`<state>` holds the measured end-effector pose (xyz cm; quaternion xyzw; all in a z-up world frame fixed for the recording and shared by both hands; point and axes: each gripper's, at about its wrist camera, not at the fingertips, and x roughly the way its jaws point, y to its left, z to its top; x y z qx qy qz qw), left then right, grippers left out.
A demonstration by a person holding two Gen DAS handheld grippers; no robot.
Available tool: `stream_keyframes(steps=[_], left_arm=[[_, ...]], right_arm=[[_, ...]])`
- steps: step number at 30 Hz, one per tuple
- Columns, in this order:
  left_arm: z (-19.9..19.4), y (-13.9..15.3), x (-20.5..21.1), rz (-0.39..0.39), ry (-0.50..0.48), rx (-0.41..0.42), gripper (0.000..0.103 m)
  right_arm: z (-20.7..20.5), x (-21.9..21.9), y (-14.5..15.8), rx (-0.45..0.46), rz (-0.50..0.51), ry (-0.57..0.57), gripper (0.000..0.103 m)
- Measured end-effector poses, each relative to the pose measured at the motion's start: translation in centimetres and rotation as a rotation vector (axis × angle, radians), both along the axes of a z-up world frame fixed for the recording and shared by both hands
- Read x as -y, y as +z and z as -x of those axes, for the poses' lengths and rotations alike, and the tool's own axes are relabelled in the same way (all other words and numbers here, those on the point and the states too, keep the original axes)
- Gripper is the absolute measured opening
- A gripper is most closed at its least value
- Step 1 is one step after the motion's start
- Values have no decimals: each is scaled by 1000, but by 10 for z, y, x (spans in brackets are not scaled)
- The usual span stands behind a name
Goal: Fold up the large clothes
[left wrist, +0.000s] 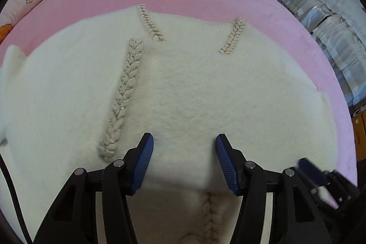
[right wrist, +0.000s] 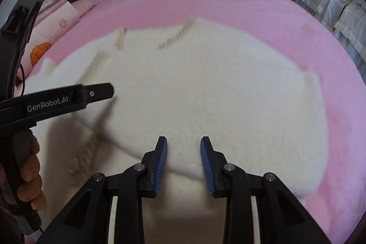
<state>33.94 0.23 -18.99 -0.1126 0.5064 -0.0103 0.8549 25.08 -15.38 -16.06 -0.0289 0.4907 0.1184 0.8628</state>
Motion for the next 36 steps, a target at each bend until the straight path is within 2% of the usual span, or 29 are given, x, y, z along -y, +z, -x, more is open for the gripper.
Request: stream_keyframes(steps=[2,4,5,6,8,9,12,16,20,22,26,29,36], left_arm=[[0,-2,-3,5,2,6,56],[0,-4,-6,18,1,3,56],[3,-4,-10,21,0,4,56],[6,-4,-13,22,-3,6,56],[5,-7,-12,10,-9,12,56],[6,-7,-11,1,-10,15,56],[7,-6,-9,-16,-12,18,56],[5,-3,-7,-27,-11,17,56],[5,-1,1,-44,-14,10,57],[7,1,6,-65,-22,2,60],[18,15,20,-99,-27,-11,72],[30,26,29,-97,-41,-33,72],[71,65,41,-86,-80,4,72]], right_arm=[[1,24,2,13,0,-56,26],[-2,56,3,34,47,-142,17],[-2,72,3,30,39,-172,6],[-4,89,1,14,10,-197,0],[-2,117,0,-8,-86,-234,0],[1,123,2,-5,-97,-249,0],[8,125,9,40,-46,-286,0],[9,118,2,53,3,-300,0],[11,112,2,55,6,-309,0],[13,112,3,41,-10,-306,0],[20,109,13,21,-28,-297,13],[30,104,24,17,-53,-300,26],[62,95,51,11,-102,-308,27]])
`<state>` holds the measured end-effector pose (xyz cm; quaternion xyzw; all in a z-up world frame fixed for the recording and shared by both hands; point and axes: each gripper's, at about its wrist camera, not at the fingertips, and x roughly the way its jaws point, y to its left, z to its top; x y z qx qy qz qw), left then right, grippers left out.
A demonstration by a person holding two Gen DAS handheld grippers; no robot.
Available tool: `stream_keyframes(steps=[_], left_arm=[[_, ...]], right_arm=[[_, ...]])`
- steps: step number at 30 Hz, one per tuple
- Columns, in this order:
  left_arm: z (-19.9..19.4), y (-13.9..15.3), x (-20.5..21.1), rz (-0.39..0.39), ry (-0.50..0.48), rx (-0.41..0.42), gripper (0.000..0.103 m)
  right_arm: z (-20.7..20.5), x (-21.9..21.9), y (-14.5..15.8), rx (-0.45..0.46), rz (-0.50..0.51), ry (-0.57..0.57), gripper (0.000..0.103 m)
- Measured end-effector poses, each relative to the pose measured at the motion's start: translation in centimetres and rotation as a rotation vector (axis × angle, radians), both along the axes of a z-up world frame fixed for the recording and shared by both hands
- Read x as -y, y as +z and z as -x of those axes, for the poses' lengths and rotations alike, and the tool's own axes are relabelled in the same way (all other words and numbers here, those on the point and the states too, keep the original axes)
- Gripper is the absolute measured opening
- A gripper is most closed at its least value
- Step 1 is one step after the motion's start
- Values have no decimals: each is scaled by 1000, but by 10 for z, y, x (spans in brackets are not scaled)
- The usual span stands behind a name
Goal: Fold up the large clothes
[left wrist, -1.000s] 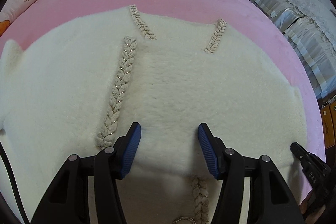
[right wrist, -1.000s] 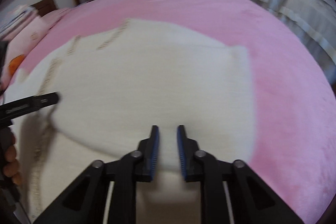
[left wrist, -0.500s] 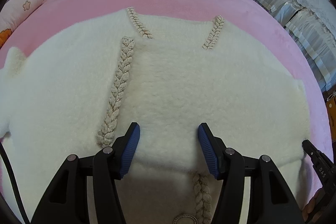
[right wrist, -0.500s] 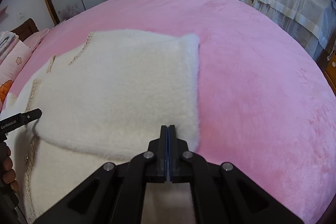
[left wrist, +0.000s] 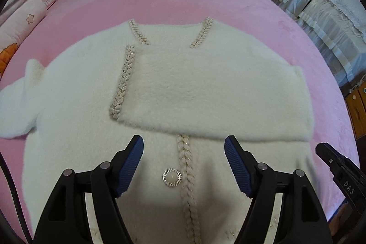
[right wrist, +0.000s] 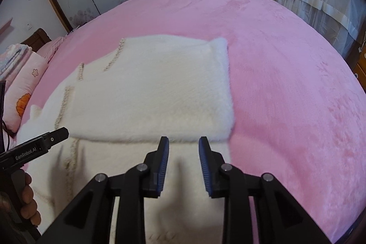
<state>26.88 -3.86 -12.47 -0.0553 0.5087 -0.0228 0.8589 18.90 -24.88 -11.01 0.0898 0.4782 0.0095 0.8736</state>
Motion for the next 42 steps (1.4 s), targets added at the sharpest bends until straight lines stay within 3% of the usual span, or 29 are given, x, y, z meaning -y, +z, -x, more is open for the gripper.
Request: stream_keyframes(steps=[10,21,28,37,42], left_arm=[[67,54,2,7,-10,55,72],[133,86,-46,30,38,72,72],[165,93,-113,20,101,61,72],[190,104,-239,-55,260,53,72],[191,95,-308,-37,351,22,72]], right_arm=[[44,-29,46,20,-12,45,27],[86,-88,89,81,27,159,27],[99,-135,96,88,20,236,27],[101,-220,96,90,58,371,27],[90,-262,94,93,74,407,27]])
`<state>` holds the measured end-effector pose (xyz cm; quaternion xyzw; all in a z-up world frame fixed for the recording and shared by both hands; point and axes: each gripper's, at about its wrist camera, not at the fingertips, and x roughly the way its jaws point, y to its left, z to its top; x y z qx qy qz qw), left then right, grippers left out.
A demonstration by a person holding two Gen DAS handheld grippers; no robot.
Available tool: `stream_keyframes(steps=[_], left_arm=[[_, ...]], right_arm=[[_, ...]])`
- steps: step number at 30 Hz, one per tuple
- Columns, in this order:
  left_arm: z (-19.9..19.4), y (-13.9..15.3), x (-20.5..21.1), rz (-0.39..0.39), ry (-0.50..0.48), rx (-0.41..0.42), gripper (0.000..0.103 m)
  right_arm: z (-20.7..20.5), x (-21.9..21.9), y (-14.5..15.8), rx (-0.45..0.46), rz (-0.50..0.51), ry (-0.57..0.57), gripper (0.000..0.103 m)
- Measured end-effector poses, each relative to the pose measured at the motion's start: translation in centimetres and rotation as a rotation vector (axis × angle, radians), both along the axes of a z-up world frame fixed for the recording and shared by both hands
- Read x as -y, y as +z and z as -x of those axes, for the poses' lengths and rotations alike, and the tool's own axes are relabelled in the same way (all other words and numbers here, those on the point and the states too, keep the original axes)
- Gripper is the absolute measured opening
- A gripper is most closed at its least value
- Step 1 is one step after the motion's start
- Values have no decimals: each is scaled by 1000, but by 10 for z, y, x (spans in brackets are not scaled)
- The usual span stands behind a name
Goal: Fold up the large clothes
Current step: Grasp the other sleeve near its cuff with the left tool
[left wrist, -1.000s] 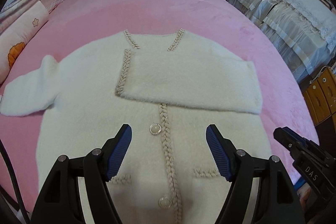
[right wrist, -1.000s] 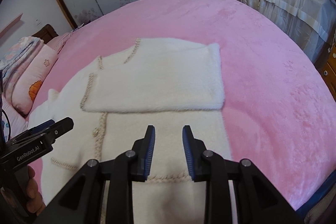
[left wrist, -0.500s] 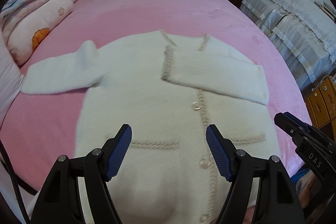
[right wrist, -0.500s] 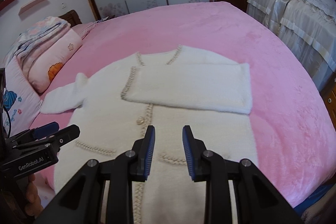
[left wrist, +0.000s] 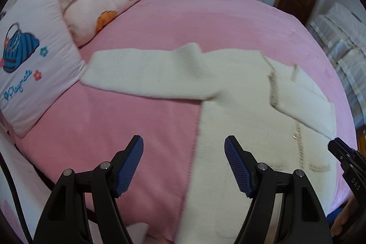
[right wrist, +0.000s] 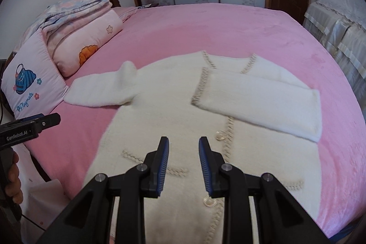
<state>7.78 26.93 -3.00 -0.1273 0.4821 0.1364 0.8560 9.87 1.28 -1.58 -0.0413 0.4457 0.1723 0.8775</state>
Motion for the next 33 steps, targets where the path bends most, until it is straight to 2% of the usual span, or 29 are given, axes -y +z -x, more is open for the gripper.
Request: stream_keyframes(steps=[6,12,15,19,22,24,29,33], left_arm=[[-18,-28,-84,72,93,-54,72],[-42,-70,-180,218,237,-63,72],[-55,-94,-213,256,296,-64,72],[-73,-126,-237,300,338,-73,72],[-87,-150,-248,364,347,-68,72],[-95,-161,-247,422,317,-64,71],[-121,-176,-249,459,225,-84,70],[-136,-195,-255,500,190,-119,70]], right_arm=[[-25,-44,0,22,15,24,27],[-38,-80,-15,19,32,67,27],[-47,-93,-29,2,50,86,27],[-63,-103,-49,-19,52,83,27],[-80,-109,-62,-21,58,73,27],[-93,-114,-70,-19,73,62,27],[-122,-123,-88,-32,93,30,27],[-126,-121,-98,-48,79,15,27]])
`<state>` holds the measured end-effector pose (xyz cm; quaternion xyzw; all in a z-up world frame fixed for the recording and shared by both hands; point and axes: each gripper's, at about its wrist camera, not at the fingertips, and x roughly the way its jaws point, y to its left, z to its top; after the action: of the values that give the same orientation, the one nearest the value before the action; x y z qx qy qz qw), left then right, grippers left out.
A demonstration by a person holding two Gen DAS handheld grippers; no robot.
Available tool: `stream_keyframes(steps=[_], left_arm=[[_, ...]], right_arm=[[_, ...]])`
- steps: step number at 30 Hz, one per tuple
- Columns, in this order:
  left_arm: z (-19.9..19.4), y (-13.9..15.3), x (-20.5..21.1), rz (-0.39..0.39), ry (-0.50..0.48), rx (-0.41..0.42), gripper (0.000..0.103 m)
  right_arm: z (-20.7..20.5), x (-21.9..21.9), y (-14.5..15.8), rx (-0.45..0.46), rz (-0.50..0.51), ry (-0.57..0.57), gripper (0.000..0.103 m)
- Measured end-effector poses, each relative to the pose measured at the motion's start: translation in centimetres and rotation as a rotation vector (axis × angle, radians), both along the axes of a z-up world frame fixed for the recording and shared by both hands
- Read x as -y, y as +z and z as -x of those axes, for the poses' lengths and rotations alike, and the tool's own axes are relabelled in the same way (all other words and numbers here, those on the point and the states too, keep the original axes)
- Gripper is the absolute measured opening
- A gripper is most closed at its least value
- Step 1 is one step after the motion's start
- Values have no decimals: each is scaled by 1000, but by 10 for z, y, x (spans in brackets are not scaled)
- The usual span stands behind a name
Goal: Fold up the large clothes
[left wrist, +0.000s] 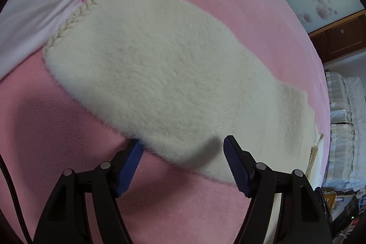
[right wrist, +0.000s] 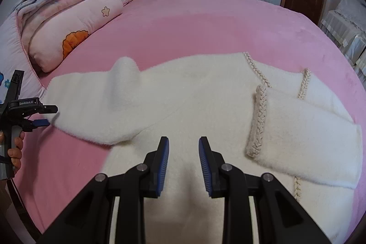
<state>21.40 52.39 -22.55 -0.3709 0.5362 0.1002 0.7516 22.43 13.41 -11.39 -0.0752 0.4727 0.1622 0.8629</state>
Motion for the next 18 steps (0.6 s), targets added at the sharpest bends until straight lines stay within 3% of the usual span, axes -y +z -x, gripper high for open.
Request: stream_keyframes(steps=[2,4,5,6,13,18], left_arm=[[-2,-6,1,-1,-9,1,70],[-8,-3,6,-63,-26,7,57],[-9,-1,7,-106,-40,11,33],[-12,3,11,-131,-64,27,18],[-21,33,40,-287,-86,58,14],[-18,84,85,-416,-117,183,13]], right_arm=[[0,2,-8,-17,11,-4,27],[0,5,-14,-29,33,-11,27],[0,7,-16,-30,42,-17,27],[0,9,-17,-29,48,-23,27],[-1,31,-15,-26,55,-90,27],[4,48,-10,-32,39,-114,27]])
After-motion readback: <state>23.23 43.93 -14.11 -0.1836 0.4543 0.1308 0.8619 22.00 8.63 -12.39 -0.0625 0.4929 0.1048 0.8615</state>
